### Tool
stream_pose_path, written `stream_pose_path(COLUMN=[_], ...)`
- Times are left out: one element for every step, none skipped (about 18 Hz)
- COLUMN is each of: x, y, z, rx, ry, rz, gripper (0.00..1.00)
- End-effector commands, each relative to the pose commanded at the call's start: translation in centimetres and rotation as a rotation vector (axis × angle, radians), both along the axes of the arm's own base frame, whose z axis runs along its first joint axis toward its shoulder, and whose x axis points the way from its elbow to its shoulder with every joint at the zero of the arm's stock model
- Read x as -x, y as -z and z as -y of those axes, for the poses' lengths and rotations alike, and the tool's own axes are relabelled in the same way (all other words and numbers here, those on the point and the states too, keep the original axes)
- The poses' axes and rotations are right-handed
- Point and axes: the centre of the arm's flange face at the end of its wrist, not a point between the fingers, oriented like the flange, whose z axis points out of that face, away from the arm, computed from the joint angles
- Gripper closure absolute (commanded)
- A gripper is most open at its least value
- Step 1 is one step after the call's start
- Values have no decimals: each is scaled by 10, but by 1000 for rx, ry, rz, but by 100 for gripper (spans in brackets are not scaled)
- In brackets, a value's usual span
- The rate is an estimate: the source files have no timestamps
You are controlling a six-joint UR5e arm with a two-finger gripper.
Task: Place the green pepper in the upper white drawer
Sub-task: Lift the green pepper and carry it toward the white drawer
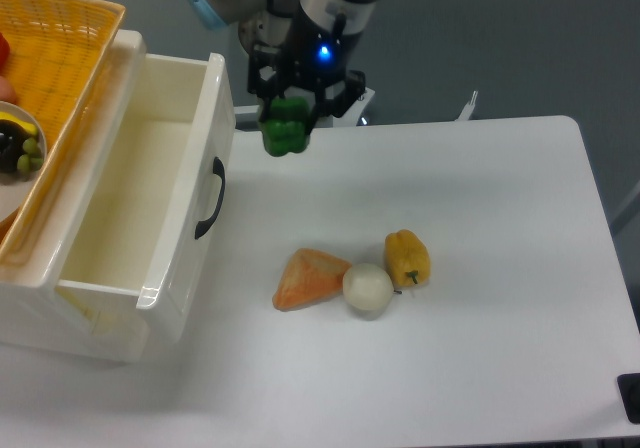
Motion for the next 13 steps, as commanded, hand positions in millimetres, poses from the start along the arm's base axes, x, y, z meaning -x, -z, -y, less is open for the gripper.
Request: stream_pose_path(x=[-4, -8, -12, -16, -24, -31, -38, -44, -49, -51, -51, -53, -57], y=[-4, -7, -10, -10, -10, -9, -9, -9, -7, -7, -8, -8, -8], z=[-2, -3, -4, -7, -11, -14, -18, -21, -24, -25, -26, -27, -29], rx=[-11, -21, -29, -34, -33, -31, -29, -28, -28, -28, -32, -40, -44], ry=[-5, -14, -21, -18, -2, 8, 18, 26, 37, 41, 40, 43, 53], rz=[8, 16, 25, 32, 35, 40, 43, 46, 48, 48, 51, 58, 60], gripper=[69, 69, 69, 69, 69, 69, 69, 69, 69, 69, 69, 69, 69])
